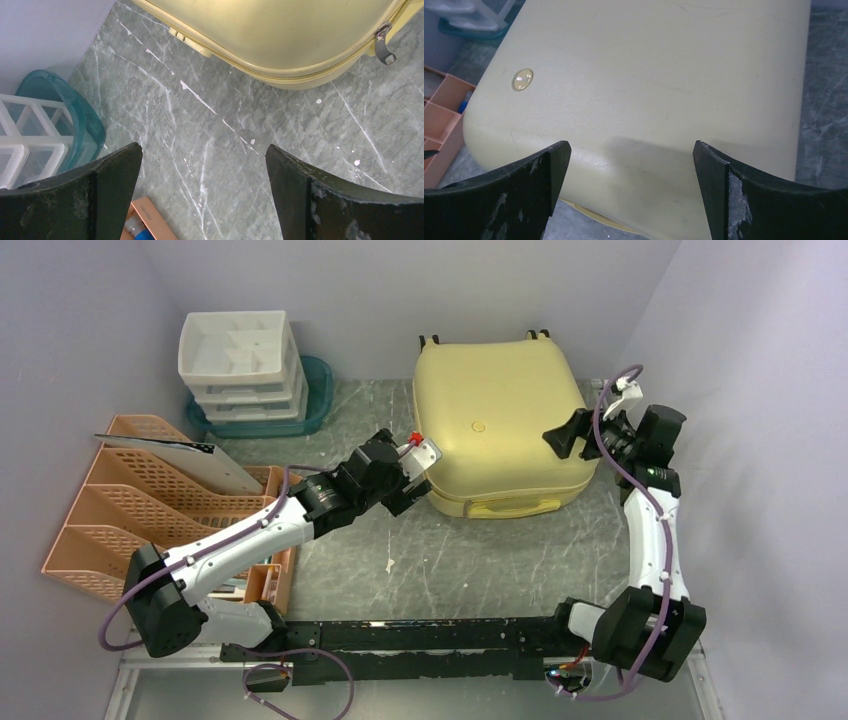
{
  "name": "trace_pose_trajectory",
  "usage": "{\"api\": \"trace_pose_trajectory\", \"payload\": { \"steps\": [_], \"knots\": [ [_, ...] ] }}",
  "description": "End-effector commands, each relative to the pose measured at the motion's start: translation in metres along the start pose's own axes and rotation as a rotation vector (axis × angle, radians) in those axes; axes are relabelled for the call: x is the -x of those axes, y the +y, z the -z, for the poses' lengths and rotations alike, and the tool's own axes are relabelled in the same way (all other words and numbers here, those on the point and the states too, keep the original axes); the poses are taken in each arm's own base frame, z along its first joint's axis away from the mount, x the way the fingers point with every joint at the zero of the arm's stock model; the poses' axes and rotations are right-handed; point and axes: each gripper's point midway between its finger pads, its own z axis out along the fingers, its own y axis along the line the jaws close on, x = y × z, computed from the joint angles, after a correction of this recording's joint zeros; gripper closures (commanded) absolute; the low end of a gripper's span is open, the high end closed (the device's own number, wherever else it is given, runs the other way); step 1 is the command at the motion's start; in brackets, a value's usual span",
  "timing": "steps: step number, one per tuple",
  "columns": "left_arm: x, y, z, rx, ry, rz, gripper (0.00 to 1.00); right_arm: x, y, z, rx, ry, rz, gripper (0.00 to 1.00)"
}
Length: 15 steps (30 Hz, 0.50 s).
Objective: Open, take out, and arrange the luggage
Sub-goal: Adjust the luggage at the center of the board.
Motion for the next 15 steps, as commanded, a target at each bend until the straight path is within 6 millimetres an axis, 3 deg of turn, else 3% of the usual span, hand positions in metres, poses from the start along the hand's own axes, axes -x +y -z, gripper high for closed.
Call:
{"api": "trace_pose_trajectory", "payload": {
  "steps": [1, 7, 15],
  "knots": [
    [0.013, 0.006, 0.001, 0.018, -0.040, 0.021, 0.01, 0.013, -0.023, 0.001, -0.061, -0.024, -0.046, 0.00],
    [0.014, 0.005, 0.002, 0.014, -0.047, 0.026, 0.01, 0.003, -0.060, 0.003, -0.082, -0.017, -0.146, 0.00],
    [0.012, 0.003, 0.000, 0.006, -0.046, 0.024, 0.01, -0.010, -0.070, -0.001, -0.081, 0.010, -0.156, 0.00]
  ]
}}
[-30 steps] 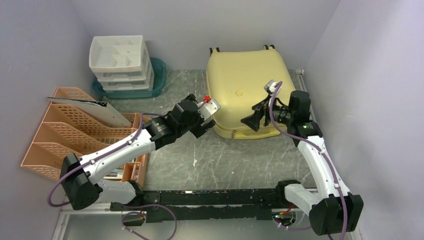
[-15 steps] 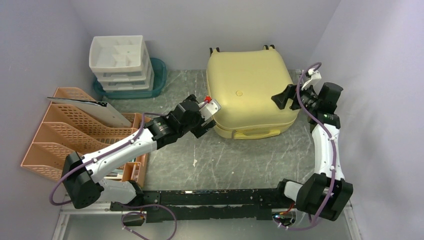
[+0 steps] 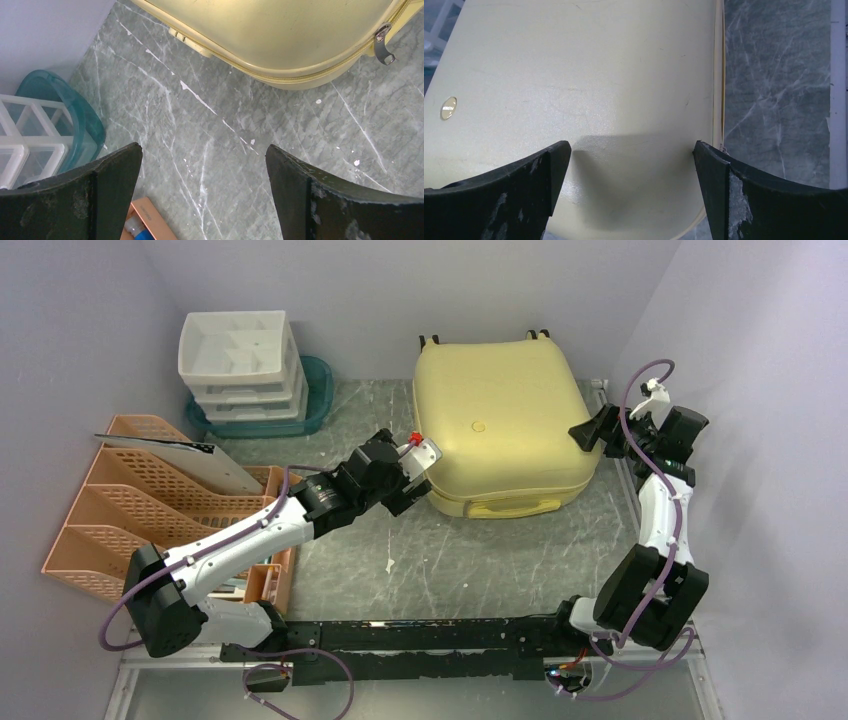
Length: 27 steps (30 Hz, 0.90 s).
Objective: Open, take out, and arrange the luggage
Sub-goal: Adjust the luggage at the center of the board.
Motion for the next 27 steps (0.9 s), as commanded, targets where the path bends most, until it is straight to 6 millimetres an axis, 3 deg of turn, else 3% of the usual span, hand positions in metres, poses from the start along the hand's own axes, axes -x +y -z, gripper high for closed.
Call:
{"api": "trace_pose_trajectory", "payload": {
  "steps": [1, 9, 22, 27],
  "knots": [
    [0.013, 0.003, 0.001, 0.004, -0.047, 0.024, 0.01, -0.007, 0.007, -0.004, 0.065, 0.025, -0.015, 0.00],
    [0.015, 0.001, 0.002, -0.012, -0.056, 0.029, 0.01, -0.035, 0.035, -0.002, 0.257, 0.125, -0.028, 0.00],
    [0.019, 0.009, 0.016, -0.044, -0.081, 0.052, 0.01, -0.107, 0.176, 0.014, 0.644, 0.338, 0.139, 0.00],
    [0.011, 0.023, 0.016, -0.035, -0.070, 0.072, 0.01, -0.102, 0.206, 0.033, 0.757, 0.318, 0.179, 0.00]
  ]
}}
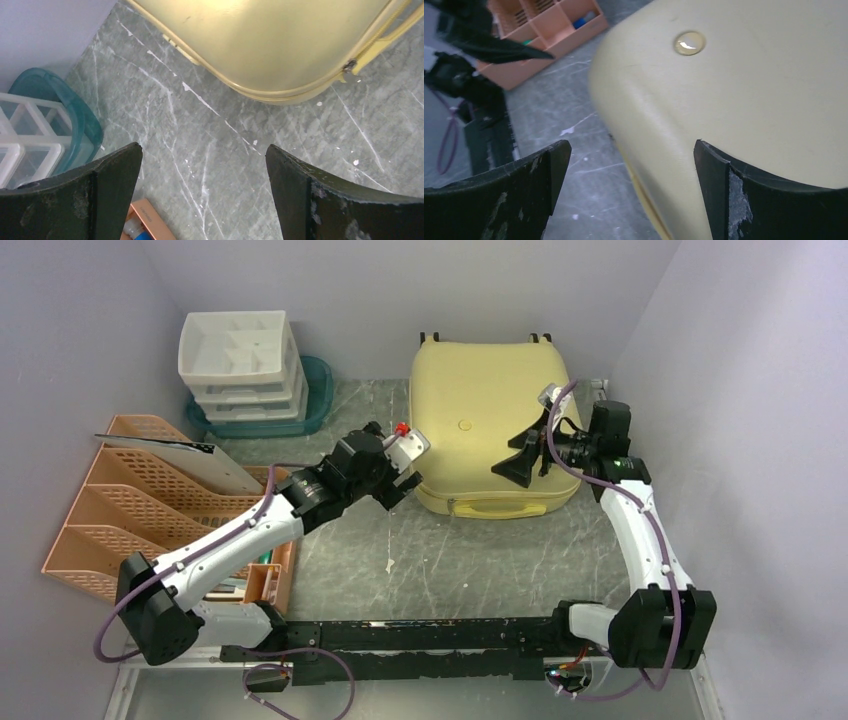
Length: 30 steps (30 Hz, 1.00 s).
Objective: Open, take out, and arrange the luggage
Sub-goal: Adjust the luggage at the center of the board.
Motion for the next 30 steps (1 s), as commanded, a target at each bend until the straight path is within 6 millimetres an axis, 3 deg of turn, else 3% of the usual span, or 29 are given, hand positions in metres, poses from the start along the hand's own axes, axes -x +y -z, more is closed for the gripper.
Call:
{"api": "trace_pose_trajectory", "payload": {
  "steps": [1, 6, 11, 14, 20, 30],
  "knots": [
    [0.009, 0.014, 0.011, -0.004, -0.043, 0.039, 0.01, -0.025, 0.039, 0.007, 0.114, 0.069, -0.180, 0.00],
    [0.003, 0.014, 0.009, -0.015, -0.034, 0.050, 0.01, 0.029, 0.021, 0.037, -0.085, -0.073, -0.063, 0.00],
    [0.006, 0.014, 0.011, -0.018, -0.044, 0.048, 0.01, 0.059, -0.037, 0.086, -0.320, -0.186, -0.174, 0.00],
    [0.005, 0.014, 0.012, -0.019, -0.043, 0.044, 0.01, 0.054, -0.076, 0.111, -0.419, -0.209, -0.268, 0.00],
    [-0.003, 0.011, 0.011, -0.026, -0.036, 0.036, 0.01, 0.022, -0.124, 0.129, -0.476, -0.242, -0.453, 0.00],
    [-0.009, 0.008, 0.006, -0.038, -0.028, 0.025, 0.01, -0.011, -0.135, 0.116, -0.354, -0.237, -0.610, 0.00]
  ]
}}
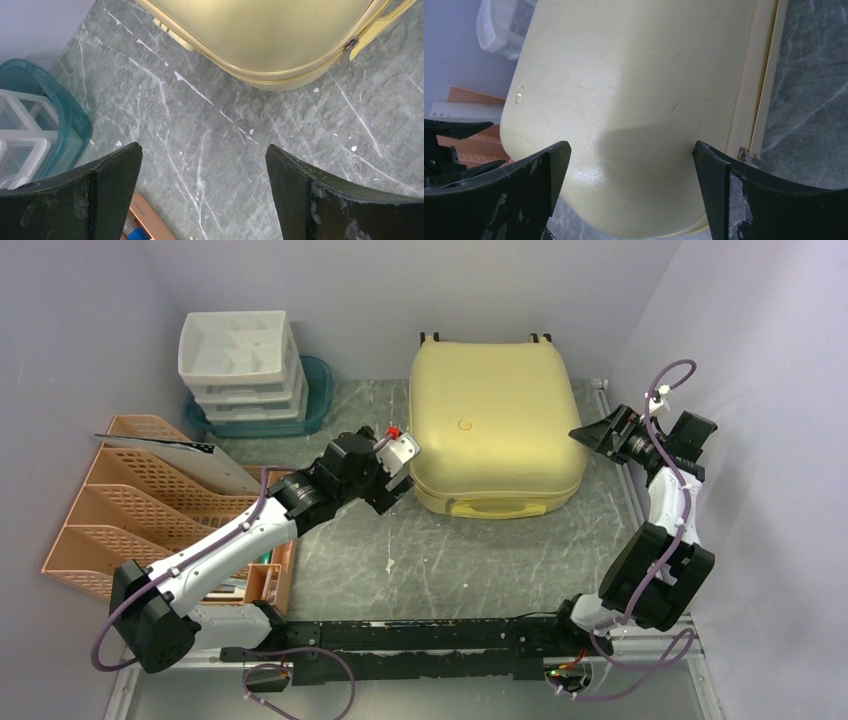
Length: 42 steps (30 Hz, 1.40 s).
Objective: Open, take out, and arrange the luggage
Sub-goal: Adjust the luggage at the center of the board.
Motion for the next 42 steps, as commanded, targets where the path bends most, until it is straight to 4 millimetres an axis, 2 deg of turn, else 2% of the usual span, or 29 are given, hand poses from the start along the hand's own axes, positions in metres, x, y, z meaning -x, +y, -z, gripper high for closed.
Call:
{"api": "trace_pose_trajectory", "payload": {
  "steps": [1, 4, 7, 10, 13, 16, 22, 26, 28, 32, 34, 38, 42],
  "knots": [
    [0.010, 0.001, 0.002, -0.010, -0.042, 0.000, 0.01, 0.000, 0.012, -0.002, 0.088, 0.006, 0.006, 0.00],
    [0.010, 0.001, 0.001, -0.013, -0.044, 0.001, 0.01, -0.011, 0.013, -0.004, 0.105, 0.038, 0.002, 0.00],
    [0.008, 0.001, -0.002, -0.017, -0.036, 0.007, 0.01, -0.028, 0.024, -0.010, 0.149, 0.095, 0.029, 0.00],
    [0.005, 0.003, -0.006, -0.020, -0.028, 0.022, 0.01, -0.054, 0.045, -0.021, 0.206, 0.175, 0.059, 0.00],
    [0.002, 0.012, -0.009, -0.016, -0.021, 0.042, 0.02, -0.090, 0.075, -0.036, 0.284, 0.278, 0.090, 0.00],
    [-0.001, 0.017, -0.010, -0.026, -0.025, 0.060, 0.01, -0.117, 0.103, -0.042, 0.368, 0.348, 0.109, 0.00],
    [-0.012, 0.019, -0.007, -0.045, -0.026, 0.066, 0.01, -0.134, 0.145, -0.030, 0.524, 0.389, 0.220, 0.00],
    [-0.026, 0.032, -0.007, 0.021, -0.008, 0.095, 0.01, -0.126, 0.153, -0.024, 0.527, 0.362, 0.296, 0.00],
    [-0.034, 0.049, -0.006, 0.094, 0.010, 0.119, 0.01, -0.119, 0.156, -0.022, 0.516, 0.339, 0.333, 0.00],
    [-0.055, 0.078, 0.003, 0.162, 0.059, 0.168, 0.01, -0.093, 0.165, -0.015, 0.477, 0.263, 0.402, 0.00],
    [-0.068, 0.086, 0.008, 0.177, 0.084, 0.190, 0.01, -0.074, 0.167, -0.015, 0.424, 0.208, 0.448, 0.00],
    [-0.093, 0.090, 0.010, 0.181, 0.106, 0.226, 0.01, -0.046, 0.177, -0.012, 0.364, 0.112, 0.505, 0.00],
    [-0.101, 0.076, 0.000, 0.102, 0.085, 0.245, 0.01, -0.036, 0.184, -0.011, 0.360, 0.075, 0.506, 0.00]
  ]
}}
